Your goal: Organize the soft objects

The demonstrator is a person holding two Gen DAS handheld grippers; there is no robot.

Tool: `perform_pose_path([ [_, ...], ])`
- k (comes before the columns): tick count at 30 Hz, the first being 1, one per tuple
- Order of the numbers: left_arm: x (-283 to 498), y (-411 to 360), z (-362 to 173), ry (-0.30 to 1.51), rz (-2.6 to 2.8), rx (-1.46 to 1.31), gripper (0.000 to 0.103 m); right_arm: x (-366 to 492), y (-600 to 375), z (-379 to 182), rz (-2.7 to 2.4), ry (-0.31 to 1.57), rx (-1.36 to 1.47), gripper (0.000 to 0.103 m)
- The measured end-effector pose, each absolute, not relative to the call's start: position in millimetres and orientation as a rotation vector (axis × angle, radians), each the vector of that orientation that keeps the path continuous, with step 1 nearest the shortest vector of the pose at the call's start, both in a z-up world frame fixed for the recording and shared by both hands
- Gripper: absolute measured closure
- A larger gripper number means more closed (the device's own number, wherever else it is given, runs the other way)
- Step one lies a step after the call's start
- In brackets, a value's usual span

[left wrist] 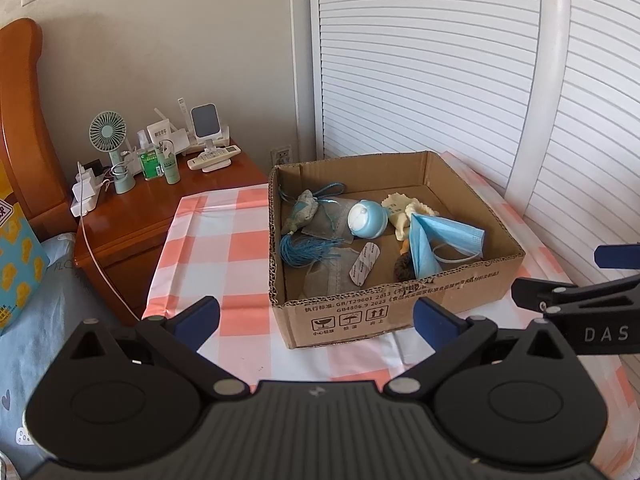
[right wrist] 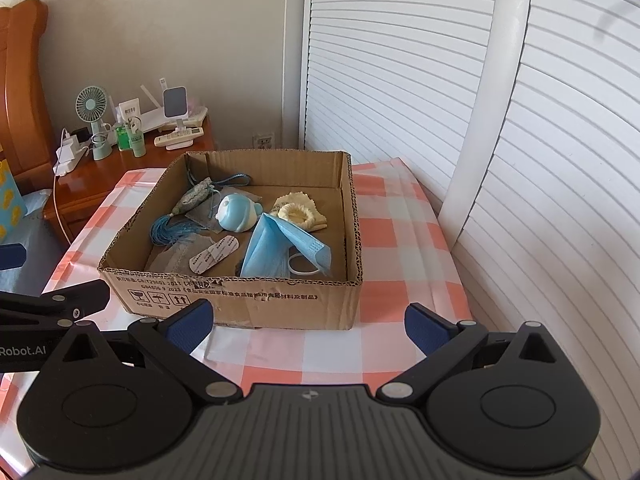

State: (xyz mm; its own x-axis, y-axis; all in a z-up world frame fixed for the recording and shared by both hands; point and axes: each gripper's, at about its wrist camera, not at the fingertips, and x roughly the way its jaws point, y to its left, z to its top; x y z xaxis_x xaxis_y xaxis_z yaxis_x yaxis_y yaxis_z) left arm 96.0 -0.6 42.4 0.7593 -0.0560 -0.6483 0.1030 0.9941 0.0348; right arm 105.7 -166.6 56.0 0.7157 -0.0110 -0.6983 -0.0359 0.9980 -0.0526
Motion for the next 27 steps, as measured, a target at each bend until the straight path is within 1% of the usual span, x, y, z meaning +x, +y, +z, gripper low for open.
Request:
perform_pose_path([
  [27, 94.5, -2.0, 44.0, 0.702, -0.091, 0.067, 0.001, 101.7, -169.4, 57.3, 0.009, 0.764, -0.057, 0.0],
])
